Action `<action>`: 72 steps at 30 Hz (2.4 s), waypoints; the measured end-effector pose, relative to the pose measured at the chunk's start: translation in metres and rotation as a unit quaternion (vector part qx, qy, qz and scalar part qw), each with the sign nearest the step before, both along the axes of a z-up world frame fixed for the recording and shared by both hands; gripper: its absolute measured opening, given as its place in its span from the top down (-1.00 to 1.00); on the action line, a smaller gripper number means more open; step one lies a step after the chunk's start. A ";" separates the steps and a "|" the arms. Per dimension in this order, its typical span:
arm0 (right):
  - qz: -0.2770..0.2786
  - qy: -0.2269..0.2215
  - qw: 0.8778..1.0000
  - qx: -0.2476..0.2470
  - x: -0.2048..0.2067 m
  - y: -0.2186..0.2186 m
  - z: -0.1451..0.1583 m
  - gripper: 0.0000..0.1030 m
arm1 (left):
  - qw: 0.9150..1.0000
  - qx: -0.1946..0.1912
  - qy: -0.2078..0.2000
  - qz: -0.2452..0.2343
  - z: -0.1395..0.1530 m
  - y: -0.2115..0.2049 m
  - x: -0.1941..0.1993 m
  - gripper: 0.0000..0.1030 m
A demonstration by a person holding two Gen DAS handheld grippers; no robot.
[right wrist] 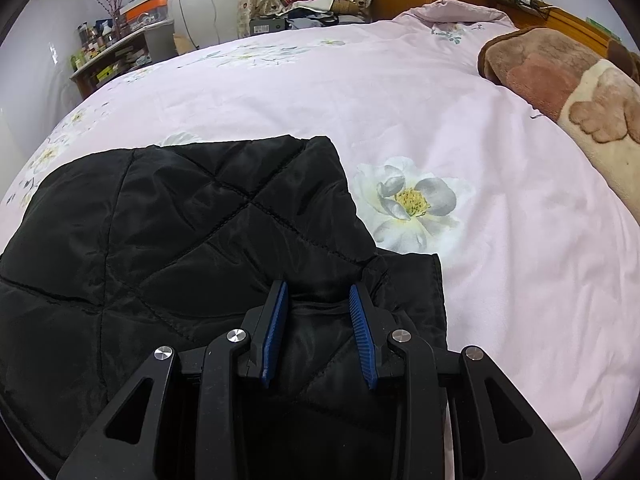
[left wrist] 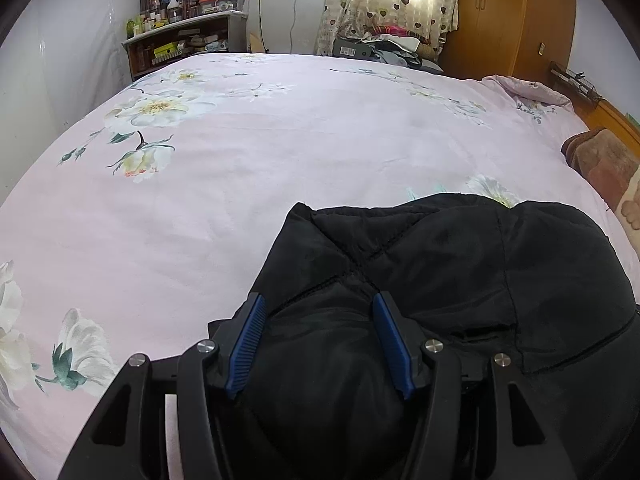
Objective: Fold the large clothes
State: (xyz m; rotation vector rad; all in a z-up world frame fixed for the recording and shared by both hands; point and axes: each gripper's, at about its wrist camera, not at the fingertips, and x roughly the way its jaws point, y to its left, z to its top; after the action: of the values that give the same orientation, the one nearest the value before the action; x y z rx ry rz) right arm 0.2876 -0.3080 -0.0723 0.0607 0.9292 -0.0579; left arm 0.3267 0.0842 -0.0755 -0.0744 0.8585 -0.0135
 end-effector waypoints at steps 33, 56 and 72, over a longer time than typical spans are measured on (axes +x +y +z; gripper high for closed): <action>-0.028 0.021 0.982 0.184 -0.076 -0.063 -0.009 -0.30 | 0.991 -0.127 0.045 0.023 -0.018 0.076 -0.076 -0.51; -0.015 0.044 0.961 0.271 -0.039 -0.076 -0.033 -0.31 | 0.975 -0.212 0.056 -0.021 -0.040 0.067 -0.041 -0.42; -0.003 0.049 0.969 0.244 -0.030 -0.062 -0.024 0.22 | 0.986 -0.158 0.057 -0.015 -0.026 0.042 -0.042 0.07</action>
State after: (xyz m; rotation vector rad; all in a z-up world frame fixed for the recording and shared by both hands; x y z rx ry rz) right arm 0.2574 -0.3695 -0.0965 0.5212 1.0245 0.1663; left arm 0.2844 0.1266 -0.1016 -0.3635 0.9662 -0.1751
